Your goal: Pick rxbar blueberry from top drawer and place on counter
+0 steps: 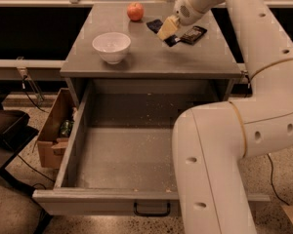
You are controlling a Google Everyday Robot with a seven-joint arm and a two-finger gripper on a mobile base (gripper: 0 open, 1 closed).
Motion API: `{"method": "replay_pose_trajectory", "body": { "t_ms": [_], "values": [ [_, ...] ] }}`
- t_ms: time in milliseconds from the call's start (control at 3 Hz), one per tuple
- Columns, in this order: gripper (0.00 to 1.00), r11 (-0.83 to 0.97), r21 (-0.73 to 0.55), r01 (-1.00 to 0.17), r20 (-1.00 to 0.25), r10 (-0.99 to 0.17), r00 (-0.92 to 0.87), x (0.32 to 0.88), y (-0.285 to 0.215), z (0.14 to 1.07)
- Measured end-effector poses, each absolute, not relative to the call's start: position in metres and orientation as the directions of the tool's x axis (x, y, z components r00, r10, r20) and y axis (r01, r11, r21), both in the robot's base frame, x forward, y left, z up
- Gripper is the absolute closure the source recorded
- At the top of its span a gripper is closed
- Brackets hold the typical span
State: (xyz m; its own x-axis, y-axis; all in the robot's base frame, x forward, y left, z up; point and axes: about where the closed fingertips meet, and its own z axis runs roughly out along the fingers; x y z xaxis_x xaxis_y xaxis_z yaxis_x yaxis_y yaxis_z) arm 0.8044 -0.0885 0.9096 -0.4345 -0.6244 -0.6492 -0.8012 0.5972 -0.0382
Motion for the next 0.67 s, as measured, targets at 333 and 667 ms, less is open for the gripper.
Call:
{"method": "replay_pose_trajectory", "body": {
  "t_ms": [333,667],
  "values": [
    [1.0,0.666,-0.015,-0.746,-0.617,-0.593,-0.517,0.832,-0.078,0.868],
    [1.0,0.717,-0.006,-0.697,-0.609,-0.556,-0.566,0.849,-0.071,0.85]
  ]
}}
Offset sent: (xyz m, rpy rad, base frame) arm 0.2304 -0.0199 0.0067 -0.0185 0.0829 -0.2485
